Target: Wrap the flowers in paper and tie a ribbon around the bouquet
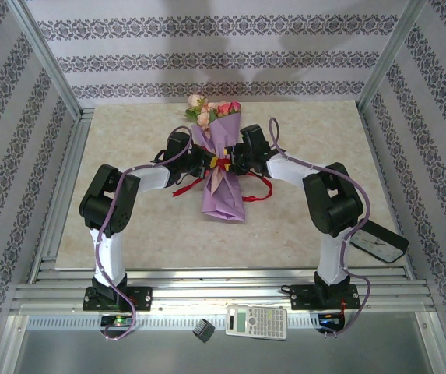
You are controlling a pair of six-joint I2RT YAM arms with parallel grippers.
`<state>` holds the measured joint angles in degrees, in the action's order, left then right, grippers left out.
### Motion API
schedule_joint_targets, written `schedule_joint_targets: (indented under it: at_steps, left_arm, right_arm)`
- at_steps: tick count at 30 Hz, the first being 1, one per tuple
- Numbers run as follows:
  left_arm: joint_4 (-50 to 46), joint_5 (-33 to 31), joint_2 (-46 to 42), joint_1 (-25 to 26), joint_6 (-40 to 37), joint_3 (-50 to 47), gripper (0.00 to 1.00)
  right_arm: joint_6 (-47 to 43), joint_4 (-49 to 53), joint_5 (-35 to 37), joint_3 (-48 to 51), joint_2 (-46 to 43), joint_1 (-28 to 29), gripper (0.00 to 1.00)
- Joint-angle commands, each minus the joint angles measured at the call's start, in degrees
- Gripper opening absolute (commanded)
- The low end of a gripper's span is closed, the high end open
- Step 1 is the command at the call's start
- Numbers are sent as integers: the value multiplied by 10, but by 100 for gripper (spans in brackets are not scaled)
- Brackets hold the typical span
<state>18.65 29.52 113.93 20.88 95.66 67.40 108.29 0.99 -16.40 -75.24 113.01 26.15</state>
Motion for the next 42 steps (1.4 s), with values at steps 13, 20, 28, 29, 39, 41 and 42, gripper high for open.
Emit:
schedule_joint_targets:
  at_steps: [13, 20, 28, 29, 39, 41, 42]
  left_arm:
    - [0, 5, -15, -7, -3, 9, 0]
    - [-2, 7, -15, -7, -4, 9, 0]
    - [-8, 7, -14, -7, -6, 12, 0]
    - [-9, 8, -14, -6, -7, 12, 0]
    - [-64, 10, -17, -10, -23, 26, 23]
    - [-72, 9, -15, -12, -24, 31, 30]
    - [-78, 8, -13, -14, -25, 35, 35]
  right_arm:
    - [21, -7, 12, -22, 30, 16, 32]
    - [20, -6, 23, -21, 25, 14, 18]
    - [17, -2, 35, -17, 9, 9, 0]
    - [16, -2, 36, -17, 7, 8, 0]
    - [16, -11, 39, -8, -10, 1, 0]
    - [16, -12, 39, -9, -10, 1, 0]
    - [17, -13, 38, -9, -10, 1, 0]
